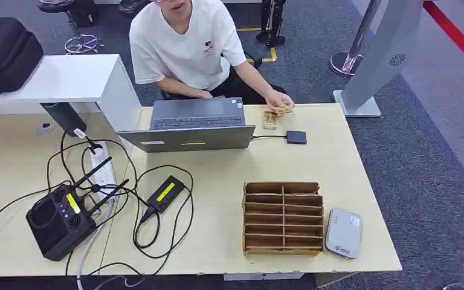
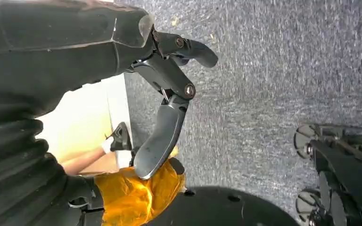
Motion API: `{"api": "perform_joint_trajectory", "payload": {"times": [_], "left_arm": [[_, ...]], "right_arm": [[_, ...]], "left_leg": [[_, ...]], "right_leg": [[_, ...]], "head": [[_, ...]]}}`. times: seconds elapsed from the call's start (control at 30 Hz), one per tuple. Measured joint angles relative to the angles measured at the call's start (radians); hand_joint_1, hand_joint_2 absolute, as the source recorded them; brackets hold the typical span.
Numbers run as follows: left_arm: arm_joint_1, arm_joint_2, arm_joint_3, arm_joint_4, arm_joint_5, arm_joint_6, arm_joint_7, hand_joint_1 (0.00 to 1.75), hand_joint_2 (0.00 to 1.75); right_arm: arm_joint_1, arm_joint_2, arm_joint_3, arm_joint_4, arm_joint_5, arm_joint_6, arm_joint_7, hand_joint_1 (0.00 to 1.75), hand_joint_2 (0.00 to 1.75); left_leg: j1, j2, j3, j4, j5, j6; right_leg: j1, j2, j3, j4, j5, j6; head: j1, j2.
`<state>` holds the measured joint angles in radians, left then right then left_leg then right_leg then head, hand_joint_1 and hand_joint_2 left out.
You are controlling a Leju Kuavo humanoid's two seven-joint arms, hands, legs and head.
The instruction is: Pass the card to the sensor for recognition and then transmit it.
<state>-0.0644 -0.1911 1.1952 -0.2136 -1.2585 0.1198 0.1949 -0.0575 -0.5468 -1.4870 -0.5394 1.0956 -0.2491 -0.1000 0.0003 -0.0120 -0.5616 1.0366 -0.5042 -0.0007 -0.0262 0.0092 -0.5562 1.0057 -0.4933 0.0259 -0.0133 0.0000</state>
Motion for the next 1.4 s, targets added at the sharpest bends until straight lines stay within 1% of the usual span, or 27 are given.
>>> {"api": "perform_joint_trajectory", "payload": {"times": [0.03,0.1,0.13,0.17,0.23,0.27,0.33,0.37,0.4,0.43,0.53,0.6,0.63,0.67,0.7,0.8,0.93,1.03,1.07,1.17,1.2,1.27,1.4], "left_arm": [[0.000,0.002,0.000,0.000,-0.005,-0.002,0.000,0.00,1.75],[0.000,0.003,0.000,0.000,-0.013,-0.004,-0.003,0.00,1.75],[0.000,0.005,0.000,0.000,-0.018,-0.004,-0.005,0.00,1.75],[0.000,0.006,0.000,0.000,-0.026,-0.006,-0.007,0.00,1.75],[-0.002,0.008,-0.001,0.000,-0.033,-0.007,-0.010,0.00,1.75],[-0.002,0.009,-0.001,0.000,-0.037,-0.008,-0.011,0.00,1.75],[-0.002,0.010,-0.003,0.000,-0.047,-0.008,-0.018,0.00,1.75],[-0.004,0.010,-0.004,0.000,-0.050,-0.008,-0.021,0.00,1.75],[-0.005,0.010,-0.006,0.000,-0.051,-0.008,-0.022,0.00,1.75],[-0.008,0.010,-0.006,0.000,-0.051,-0.007,-0.026,0.00,0.00],[-0.012,0.010,-0.011,0.000,-0.053,-0.006,-0.033,0.00,0.00],[-0.013,0.009,-0.013,0.000,-0.059,-0.001,-0.039,0.00,0.00],[-0.014,0.008,-0.013,0.000,-0.061,0.002,-0.039,0.00,1.75],[-0.015,0.008,-0.014,0.000,-0.061,0.004,-0.039,0.00,1.75],[-0.015,0.007,-0.014,0.000,-0.061,0.005,-0.039,0.00,1.75],[-0.014,0.005,-0.016,0.000,-0.067,0.019,-0.044,0.00,1.75],[-0.019,0.001,-0.018,0.000,-0.067,0.061,-0.070,0.00,1.75],[-0.023,-0.005,-0.019,0.000,-0.068,0.098,-0.083,0.00,1.75],[-0.024,-0.007,-0.019,0.000,-0.068,0.107,-0.083,0.00,1.75],[-0.025,-0.010,-0.020,0.000,-0.081,0.149,-0.084,0.00,1.75],[-0.025,-0.011,-0.022,0.000,-0.087,0.164,-0.089,0.00,1.75],[-0.025,-0.014,-0.031,0.000,-0.100,0.195,-0.103,0.00,1.75],[-0.025,-0.018,-0.055,0.000,-0.132,0.245,-0.144,0.00,1.75]], "right_arm": [[-0.011,-0.037,0.000,0.010,-0.007,0.002,-0.014,0.00,1.75],[-0.035,-0.093,0.002,0.030,-0.018,0.013,-0.045,0.00,1.75],[-0.050,-0.129,0.003,0.036,-0.022,0.019,-0.064,0.00,1.75],[-0.069,-0.163,0.005,0.044,-0.029,0.028,-0.083,0.00,1.75],[-0.105,-0.225,0.018,0.054,-0.032,0.049,-0.101,0.00,1.75],[-0.126,-0.248,0.027,0.057,-0.035,0.058,-0.113,0.00,1.75],[-0.194,-0.300,0.068,0.059,-0.037,0.072,-0.132,0.00,1.75],[-0.228,-0.316,0.095,0.059,-0.035,0.077,-0.134,0.00,1.75],[-0.282,-0.335,0.140,0.058,-0.032,0.085,-0.126,0.00,1.75],[-0.324,-0.346,0.188,0.052,-0.030,0.089,-0.120,0.00,1.75],[-0.442,-0.352,0.353,0.017,-0.041,0.093,-0.095,0.00,1.75],[-0.507,-0.344,0.465,-0.015,-0.051,0.100,-0.076,0.00,1.75],[-0.537,-0.339,0.529,-0.034,-0.063,0.100,-0.056,0.00,1.75],[-0.558,-0.334,0.594,-0.054,-0.076,0.100,-0.038,0.00,1.75],[-0.572,-0.331,0.643,-0.068,-0.091,0.100,-0.031,0.00,1.75],[-0.599,-0.320,0.759,-0.112,-0.133,0.101,-0.048,0.00,1.75],[-0.646,-0.266,0.939,-0.205,-0.143,0.109,-0.038,0.00,1.75],[-0.661,-0.220,1.076,-0.283,-0.175,0.107,0.012,0.00,1.75],[-0.663,-0.204,1.136,-0.310,-0.192,0.101,0.022,0.00,1.75],[-0.664,-0.168,1.301,-0.370,-0.223,0.068,0.052,0.00,1.75],[-0.663,-0.158,1.346,-0.387,-0.225,0.058,0.057,0.00,1.75],[-0.654,-0.139,1.425,-0.421,-0.227,0.042,0.064,0.00,1.75],[-0.630,-0.093,1.546,-0.476,-0.204,0.011,0.064,0.00,1.75]], "left_leg": [[0.000,0.000,0.000,0.000,0.000,0.000],[-0.001,0.000,0.000,0.000,0.000,0.000],[0.000,0.000,0.000,0.000,0.000,0.000],[-0.001,0.000,0.000,0.000,0.000,0.000],[-0.001,0.000,0.000,0.000,0.000,0.001],[0.000,0.000,0.000,0.000,0.000,0.001],[-0.001,0.000,0.000,0.000,0.000,0.001],[-0.001,0.000,0.000,0.000,0.000,0.001],[-0.001,0.002,0.001,0.000,0.001,0.001],[-0.001,0.002,0.001,0.000,0.001,0.000],[0.000,0.003,0.000,0.000,0.002,0.000],[0.000,0.002,0.000,0.000,0.004,0.000],[0.000,0.002,0.001,0.000,0.004,0.000],[0.000,0.001,0.001,0.000,0.004,0.000],[0.000,0.000,0.001,0.000,0.005,0.000],[0.000,-0.005,-0.004,0.000,0.006,0.000],[0.000,-0.001,-0.003,0.000,0.006,-0.001],[0.001,-0.002,-0.003,0.000,0.007,-0.001],[0.001,-0.002,-0.003,0.000,0.007,-0.002],[0.001,-0.003,-0.003,0.000,0.008,-0.003],[0.001,-0.003,-0.003,0.000,0.008,-0.003],[0.001,-0.004,-0.004,0.000,0.008,-0.003],[0.002,-0.005,-0.005,0.000,0.009,-0.004]], "right_leg": [[0.000,0.000,0.000,0.000,0.000,0.000],[0.000,0.000,0.000,0.000,0.000,0.000],[0.000,0.000,0.000,0.000,0.000,0.000],[0.000,0.000,0.000,0.000,0.000,0.000],[-0.001,-0.001,0.001,0.001,0.000,0.000],[0.000,-0.001,0.001,0.001,0.000,0.000],[-0.001,0.000,0.000,0.002,0.000,0.000],[-0.001,0.000,0.000,0.003,0.000,0.000],[0.000,0.002,0.000,0.003,0.001,-0.001],[0.000,0.002,0.000,0.003,0.001,-0.001],[0.000,0.002,0.000,0.004,0.002,-0.002],[0.000,0.002,0.000,0.004,0.003,-0.002],[0.000,0.002,0.000,0.005,0.003,-0.002],[0.000,0.002,-0.001,0.005,0.003,-0.002],[0.000,0.000,0.000,0.005,0.003,-0.002],[0.000,-0.006,-0.001,0.006,0.003,-0.002],[0.001,-0.001,-0.003,0.006,0.003,-0.003],[0.001,-0.002,-0.003,0.006,0.003,-0.003],[0.001,-0.002,-0.003,0.007,0.003,-0.003],[0.001,-0.003,-0.003,0.007,0.004,-0.004],[0.001,-0.003,-0.003,0.007,0.004,-0.004],[0.002,-0.004,-0.003,0.007,0.004,-0.004],[0.002,-0.005,-0.004,0.007,0.004,-0.004]], "head": [[-0.002,0.000],[0.000,0.000],[-0.002,0.000],[0.000,0.000],[-0.001,0.000],[0.000,0.000],[-0.002,0.000],[-0.001,0.000],[0.000,0.000],[-0.002,0.000],[-0.002,0.000],[-0.001,0.000],[-0.001,0.000],[-0.001,0.000],[-0.001,0.000],[-0.001,0.000],[-0.001,0.000],[-0.001,0.000],[-0.001,0.000],[-0.001,0.000],[-0.001,0.000],[-0.001,0.000],[-0.001,0.000]]}}
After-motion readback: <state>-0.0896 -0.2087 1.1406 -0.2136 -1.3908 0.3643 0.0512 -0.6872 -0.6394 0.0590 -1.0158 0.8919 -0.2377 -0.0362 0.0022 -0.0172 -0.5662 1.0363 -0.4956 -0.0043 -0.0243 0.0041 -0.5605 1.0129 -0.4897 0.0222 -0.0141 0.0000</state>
